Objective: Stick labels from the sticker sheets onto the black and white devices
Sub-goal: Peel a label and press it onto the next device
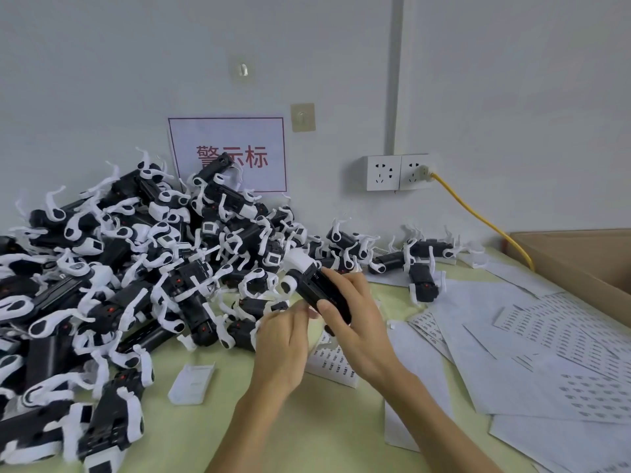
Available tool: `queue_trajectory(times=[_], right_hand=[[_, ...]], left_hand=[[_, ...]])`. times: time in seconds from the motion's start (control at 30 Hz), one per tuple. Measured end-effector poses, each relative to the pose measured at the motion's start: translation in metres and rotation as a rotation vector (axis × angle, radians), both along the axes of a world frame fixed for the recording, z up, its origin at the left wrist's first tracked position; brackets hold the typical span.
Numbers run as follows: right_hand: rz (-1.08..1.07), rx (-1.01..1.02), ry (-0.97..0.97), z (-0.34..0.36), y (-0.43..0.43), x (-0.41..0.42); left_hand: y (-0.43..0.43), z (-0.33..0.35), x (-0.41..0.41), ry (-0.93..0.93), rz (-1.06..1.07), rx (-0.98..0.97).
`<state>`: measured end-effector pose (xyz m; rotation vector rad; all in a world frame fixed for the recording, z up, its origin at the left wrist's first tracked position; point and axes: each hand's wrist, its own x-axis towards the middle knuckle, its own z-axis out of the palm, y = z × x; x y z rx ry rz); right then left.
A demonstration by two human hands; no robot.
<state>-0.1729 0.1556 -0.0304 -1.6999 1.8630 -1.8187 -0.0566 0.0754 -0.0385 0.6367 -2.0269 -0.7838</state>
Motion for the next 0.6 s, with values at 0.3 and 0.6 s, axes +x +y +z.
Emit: queue_trajectory(times=[0.3,0.6], right_hand=[[-0.074,-0.053,-0.072,-0.001,0.001,0.0],[0.178,0.06,-0.277,-0.002,0.002,0.0]], left_hand=[[-0.002,-0.002,0.002,0.046,0.198,-0.215],[0.01,0.015,0.001,0.264,-0.227,0.535]])
